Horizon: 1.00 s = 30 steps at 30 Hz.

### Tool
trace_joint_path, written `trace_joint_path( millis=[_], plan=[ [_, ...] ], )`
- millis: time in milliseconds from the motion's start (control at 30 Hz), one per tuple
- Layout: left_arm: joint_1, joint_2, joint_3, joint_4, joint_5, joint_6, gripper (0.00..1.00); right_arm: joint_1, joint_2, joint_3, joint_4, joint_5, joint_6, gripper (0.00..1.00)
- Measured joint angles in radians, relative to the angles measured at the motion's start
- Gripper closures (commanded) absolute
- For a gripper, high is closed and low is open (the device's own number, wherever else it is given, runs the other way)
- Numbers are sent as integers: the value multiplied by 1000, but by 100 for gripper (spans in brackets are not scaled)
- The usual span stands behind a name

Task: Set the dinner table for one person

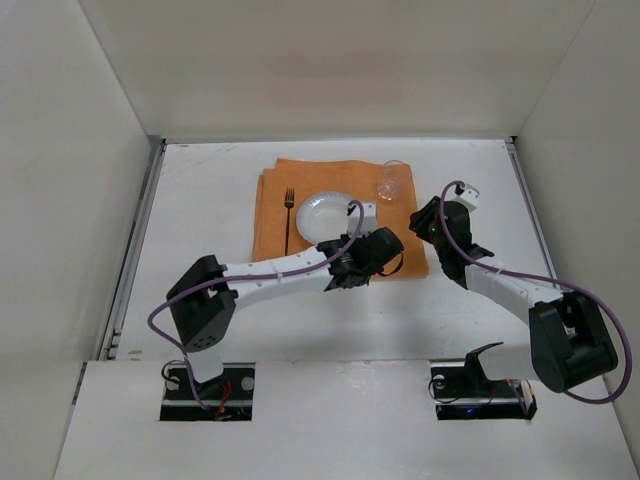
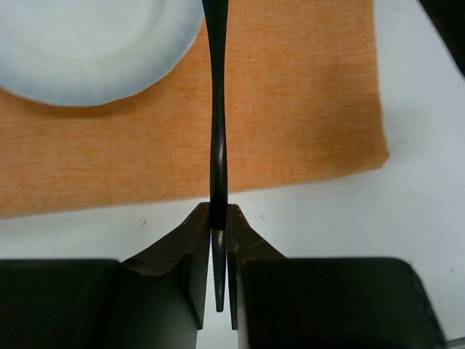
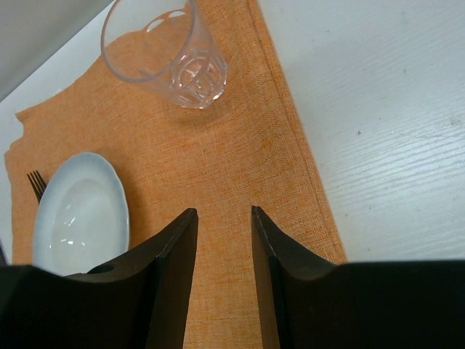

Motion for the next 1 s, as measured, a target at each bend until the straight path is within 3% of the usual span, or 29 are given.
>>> trace_joint_path(
  millis=[433,1000],
  plan=[
    [101,303,222,94,97,26,100,0,0,0,0,0,7,59],
    [173,502,392,98,169,54,98,0,11,0,1,-7,10,59]
  ],
)
